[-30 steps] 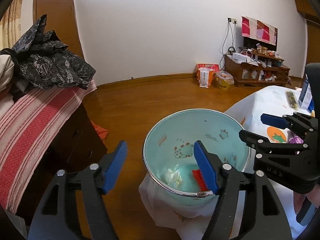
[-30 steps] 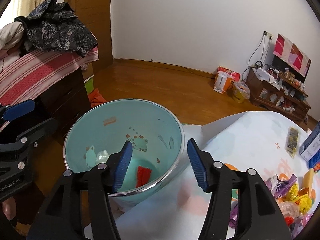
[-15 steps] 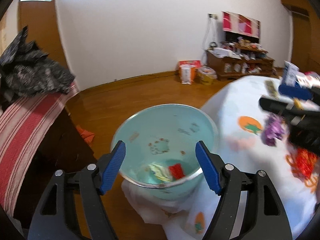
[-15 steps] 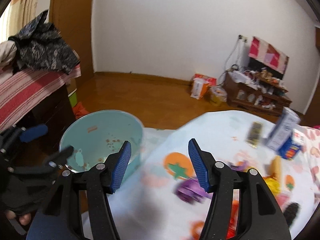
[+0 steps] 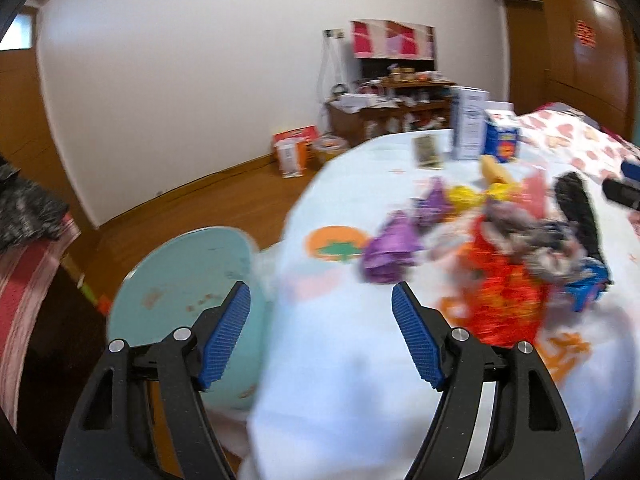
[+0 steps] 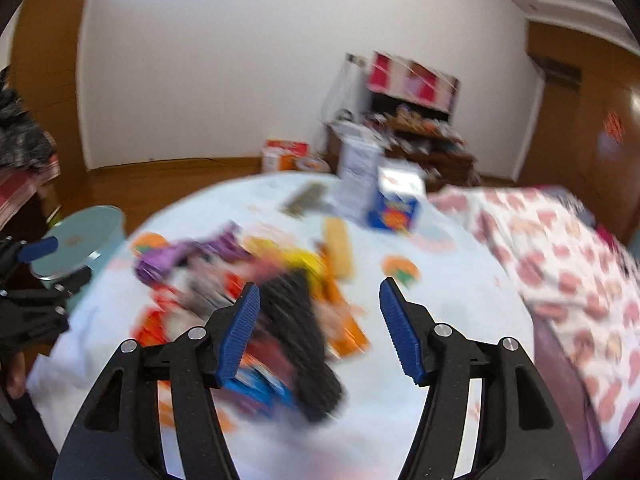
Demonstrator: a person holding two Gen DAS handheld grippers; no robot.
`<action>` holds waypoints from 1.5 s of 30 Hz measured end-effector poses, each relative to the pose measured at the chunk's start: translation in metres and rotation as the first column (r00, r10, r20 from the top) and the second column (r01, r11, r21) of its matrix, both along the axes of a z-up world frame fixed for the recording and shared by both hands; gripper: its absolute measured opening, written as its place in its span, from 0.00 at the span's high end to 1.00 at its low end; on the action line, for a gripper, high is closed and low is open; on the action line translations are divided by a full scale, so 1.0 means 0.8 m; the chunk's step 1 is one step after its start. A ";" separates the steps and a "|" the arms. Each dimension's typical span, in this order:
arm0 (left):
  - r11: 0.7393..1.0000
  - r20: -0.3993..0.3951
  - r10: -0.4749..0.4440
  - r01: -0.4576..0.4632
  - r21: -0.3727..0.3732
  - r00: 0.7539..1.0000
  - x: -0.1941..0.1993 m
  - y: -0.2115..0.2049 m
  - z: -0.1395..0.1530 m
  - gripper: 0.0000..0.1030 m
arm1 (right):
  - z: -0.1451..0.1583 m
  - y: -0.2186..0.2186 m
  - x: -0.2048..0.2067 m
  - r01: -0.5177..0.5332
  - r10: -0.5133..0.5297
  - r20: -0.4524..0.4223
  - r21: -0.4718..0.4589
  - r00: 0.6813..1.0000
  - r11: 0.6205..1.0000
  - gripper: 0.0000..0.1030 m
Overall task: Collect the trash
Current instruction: 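Grasp the black knit mesh with the right gripper while the left gripper grasps the red candy wrapper, then carry the black mesh and red wrapper over the teal bin with both grippers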
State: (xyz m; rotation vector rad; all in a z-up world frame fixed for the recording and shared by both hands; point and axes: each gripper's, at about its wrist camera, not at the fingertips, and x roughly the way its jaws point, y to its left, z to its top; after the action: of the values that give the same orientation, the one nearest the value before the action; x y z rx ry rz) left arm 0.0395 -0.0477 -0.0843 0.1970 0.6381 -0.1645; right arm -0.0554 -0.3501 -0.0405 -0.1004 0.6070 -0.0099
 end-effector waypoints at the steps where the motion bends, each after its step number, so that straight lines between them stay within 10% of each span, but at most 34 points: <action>1: 1.000 0.000 -0.017 0.017 -0.006 1.000 -0.003 -0.008 0.000 0.30 | -0.009 -0.008 -0.004 0.010 -0.010 -0.012 0.010 1.000 1.000 0.40; 19: 0.982 -0.044 -0.189 0.189 -0.007 0.981 -0.025 -0.099 -0.023 0.31 | -0.087 -0.037 -0.010 -0.033 0.045 -0.097 0.126 0.994 0.991 0.40; 27: 0.953 -0.091 -0.302 0.302 -0.019 0.949 -0.028 -0.113 -0.031 0.95 | -0.095 -0.026 0.002 -0.088 0.110 -0.134 0.156 0.985 0.984 0.68; 32: 0.949 -0.060 -0.314 0.313 -0.022 0.948 -0.033 -0.110 -0.019 0.96 | -0.093 -0.022 0.002 -0.104 0.127 -0.131 0.165 0.983 0.981 0.87; 45: 0.967 0.063 -0.235 0.240 -0.087 0.970 -0.037 -0.052 0.055 0.97 | -0.030 -0.051 -0.009 -0.029 0.041 -0.053 0.205 0.998 0.978 0.90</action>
State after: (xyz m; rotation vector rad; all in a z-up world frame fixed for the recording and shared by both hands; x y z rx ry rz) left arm 0.0096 -0.0894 -0.0401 0.1857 0.5525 -0.4188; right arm -0.0630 -0.3911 -0.0648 0.0879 0.6604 0.0900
